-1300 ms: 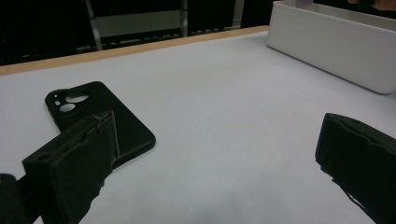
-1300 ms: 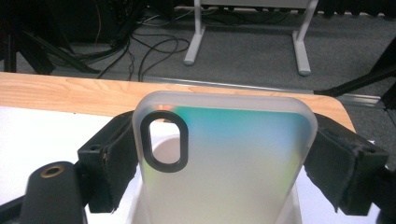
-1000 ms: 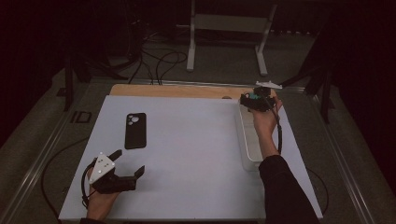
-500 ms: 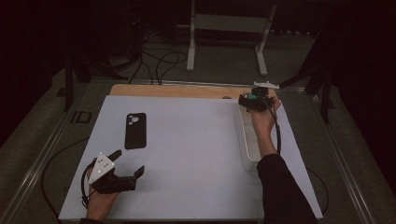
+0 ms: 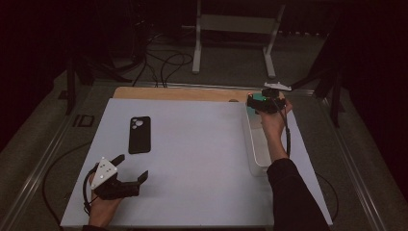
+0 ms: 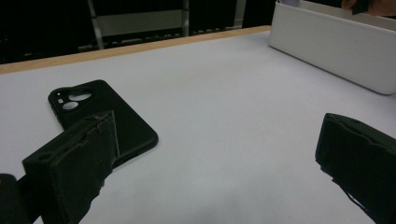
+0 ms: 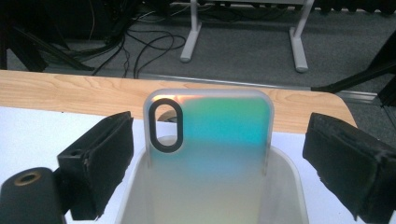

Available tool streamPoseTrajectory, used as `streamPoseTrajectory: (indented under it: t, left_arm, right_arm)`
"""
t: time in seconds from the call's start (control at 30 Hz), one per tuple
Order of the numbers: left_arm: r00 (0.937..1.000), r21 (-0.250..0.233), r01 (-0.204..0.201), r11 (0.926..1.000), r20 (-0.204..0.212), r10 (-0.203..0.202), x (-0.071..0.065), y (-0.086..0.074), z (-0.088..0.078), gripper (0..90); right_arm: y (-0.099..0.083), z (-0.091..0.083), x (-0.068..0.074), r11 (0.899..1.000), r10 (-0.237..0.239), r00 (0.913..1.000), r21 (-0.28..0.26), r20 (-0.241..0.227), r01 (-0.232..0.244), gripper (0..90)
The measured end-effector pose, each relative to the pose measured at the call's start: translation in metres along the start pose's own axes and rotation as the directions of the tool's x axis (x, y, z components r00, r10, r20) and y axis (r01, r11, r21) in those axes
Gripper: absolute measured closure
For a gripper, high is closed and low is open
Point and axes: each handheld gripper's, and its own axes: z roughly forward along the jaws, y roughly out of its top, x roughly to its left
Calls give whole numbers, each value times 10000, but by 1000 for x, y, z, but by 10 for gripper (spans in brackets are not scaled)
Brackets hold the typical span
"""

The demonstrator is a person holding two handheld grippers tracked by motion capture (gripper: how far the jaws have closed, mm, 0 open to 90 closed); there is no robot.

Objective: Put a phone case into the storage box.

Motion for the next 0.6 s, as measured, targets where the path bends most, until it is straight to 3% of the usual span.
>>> streamPoseTrajectory:
  t: [0.23,0.6]
  left_arm:
    - [10000,0,19,10000,-26,-19,0,0,0,0]
    - [10000,23,27,10000,-35,-27,1,0,1,0]
  right_arm:
    - [1,-5,0,10000,1,9998,37,-201,0,88]
    - [5,-24,7,9997,-207,9940,-151,-1070,192,88]
